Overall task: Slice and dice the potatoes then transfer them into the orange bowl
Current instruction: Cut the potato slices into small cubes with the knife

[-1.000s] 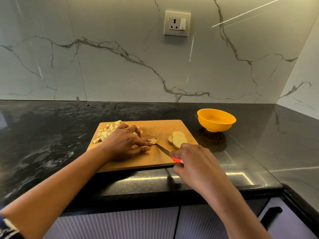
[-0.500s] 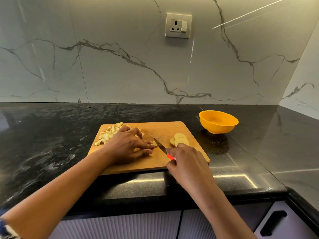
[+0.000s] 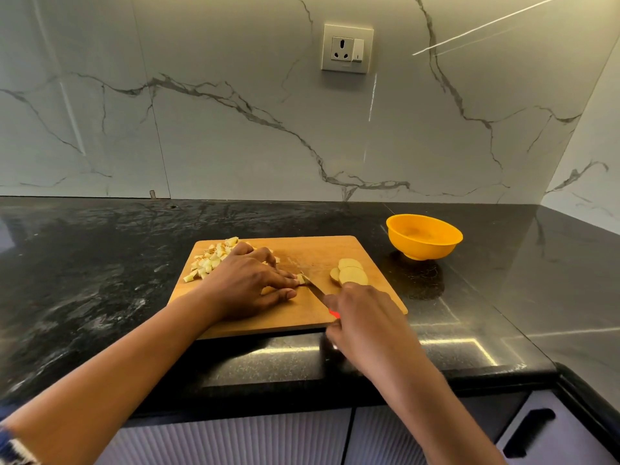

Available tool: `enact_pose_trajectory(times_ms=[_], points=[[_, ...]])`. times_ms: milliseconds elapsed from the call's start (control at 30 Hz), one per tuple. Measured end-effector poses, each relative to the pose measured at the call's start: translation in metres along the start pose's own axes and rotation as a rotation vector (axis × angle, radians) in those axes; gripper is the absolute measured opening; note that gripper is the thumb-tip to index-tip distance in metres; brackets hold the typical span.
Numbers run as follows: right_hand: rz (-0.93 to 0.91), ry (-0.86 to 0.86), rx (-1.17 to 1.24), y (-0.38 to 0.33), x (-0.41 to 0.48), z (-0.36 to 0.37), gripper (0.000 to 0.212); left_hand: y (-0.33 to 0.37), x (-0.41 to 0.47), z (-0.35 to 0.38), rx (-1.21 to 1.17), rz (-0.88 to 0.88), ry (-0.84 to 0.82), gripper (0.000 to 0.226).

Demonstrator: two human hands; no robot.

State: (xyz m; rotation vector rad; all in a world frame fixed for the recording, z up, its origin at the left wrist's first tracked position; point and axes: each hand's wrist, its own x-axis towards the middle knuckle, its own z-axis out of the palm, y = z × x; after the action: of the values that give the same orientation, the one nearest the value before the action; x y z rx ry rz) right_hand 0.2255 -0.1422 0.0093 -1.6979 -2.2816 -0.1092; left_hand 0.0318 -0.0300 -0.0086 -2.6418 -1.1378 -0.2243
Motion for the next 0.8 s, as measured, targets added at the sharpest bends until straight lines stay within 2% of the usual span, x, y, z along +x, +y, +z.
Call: enact_pose_trajectory(times_ms=[200, 500, 667, 800], points=[[0.030, -0.005, 0.062, 0.009, -0.011, -0.020, 0.037, 0.000, 0.002, -0.002, -0.009, 0.007, -0.001, 0.099], [0.128, 0.127, 0.072, 0.008, 0.013, 0.017, 0.042, 0.001, -0.001, -0.003, 0.003, 0.010, -0.007, 0.099], [0.059, 0.207, 0.113, 0.005, 0.001, 0.015, 0.046, 0.001, 0.000, -0.002, -0.002, 0.014, -0.001, 0.097], [0.013, 0.173, 0.103, -0.005, -0.001, 0.014, 0.045, 0.000, 0.001, -0.001, 0.007, 0.011, 0.012, 0.095]])
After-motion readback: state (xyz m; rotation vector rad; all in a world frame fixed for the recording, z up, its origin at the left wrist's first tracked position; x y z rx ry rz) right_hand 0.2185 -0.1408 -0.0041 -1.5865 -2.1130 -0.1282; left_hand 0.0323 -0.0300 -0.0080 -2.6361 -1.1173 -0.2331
